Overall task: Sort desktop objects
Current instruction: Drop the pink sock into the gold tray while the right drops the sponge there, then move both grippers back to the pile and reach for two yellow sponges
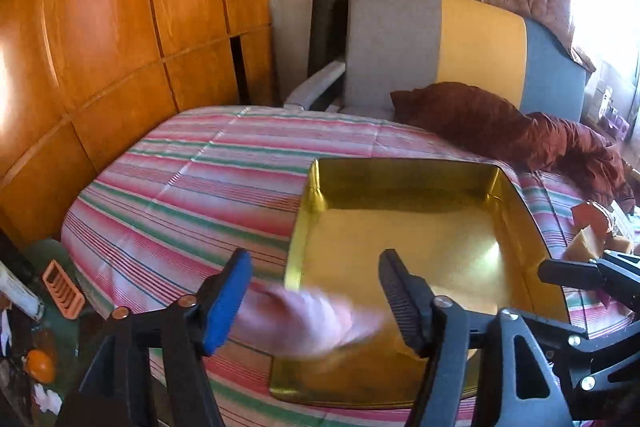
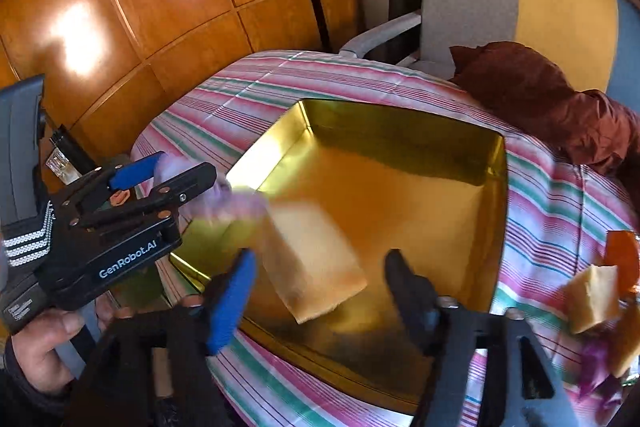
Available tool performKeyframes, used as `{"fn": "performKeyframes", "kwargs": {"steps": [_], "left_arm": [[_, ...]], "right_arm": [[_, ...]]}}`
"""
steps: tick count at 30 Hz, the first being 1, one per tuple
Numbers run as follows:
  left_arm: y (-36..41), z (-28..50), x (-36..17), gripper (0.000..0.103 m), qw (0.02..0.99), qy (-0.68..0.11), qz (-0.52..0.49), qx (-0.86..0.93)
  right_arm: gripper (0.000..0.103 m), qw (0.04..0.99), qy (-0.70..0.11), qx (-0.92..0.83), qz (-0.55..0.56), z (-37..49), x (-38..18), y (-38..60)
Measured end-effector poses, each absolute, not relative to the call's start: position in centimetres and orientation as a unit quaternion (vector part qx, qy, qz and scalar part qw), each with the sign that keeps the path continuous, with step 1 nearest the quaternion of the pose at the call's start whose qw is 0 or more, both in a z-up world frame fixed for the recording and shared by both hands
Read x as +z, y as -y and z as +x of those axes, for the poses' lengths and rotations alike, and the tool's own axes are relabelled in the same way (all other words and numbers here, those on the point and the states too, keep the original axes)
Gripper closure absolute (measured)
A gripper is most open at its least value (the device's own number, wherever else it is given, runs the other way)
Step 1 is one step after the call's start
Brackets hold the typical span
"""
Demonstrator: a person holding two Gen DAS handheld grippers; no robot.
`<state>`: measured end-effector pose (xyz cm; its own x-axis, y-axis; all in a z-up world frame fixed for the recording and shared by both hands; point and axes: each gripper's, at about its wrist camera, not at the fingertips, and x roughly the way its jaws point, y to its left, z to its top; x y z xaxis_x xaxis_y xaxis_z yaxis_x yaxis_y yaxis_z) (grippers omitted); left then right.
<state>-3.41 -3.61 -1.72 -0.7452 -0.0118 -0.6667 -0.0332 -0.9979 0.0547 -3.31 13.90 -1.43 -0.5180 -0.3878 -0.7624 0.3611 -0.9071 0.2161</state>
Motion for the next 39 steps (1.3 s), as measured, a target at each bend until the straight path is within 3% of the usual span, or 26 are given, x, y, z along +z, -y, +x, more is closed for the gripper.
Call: {"fn": "performKeyframes", "kwargs": {"steps": [16,39], "left_arm": [[1.2,-1.1,2.9,0.034,0.027,-0.060,-0.298,0.952],[-4.0,0.0,3.4,0.034,0.072,-0.107,-0.300,0.945]], "right_arm": [[0.027,0.169,0.014,-0.889,0.425,-0.8,-0.9,-16.5],[0.025,0.086,0.060,-0.907,0.407,1.9,-0.8,-25.0]]}}
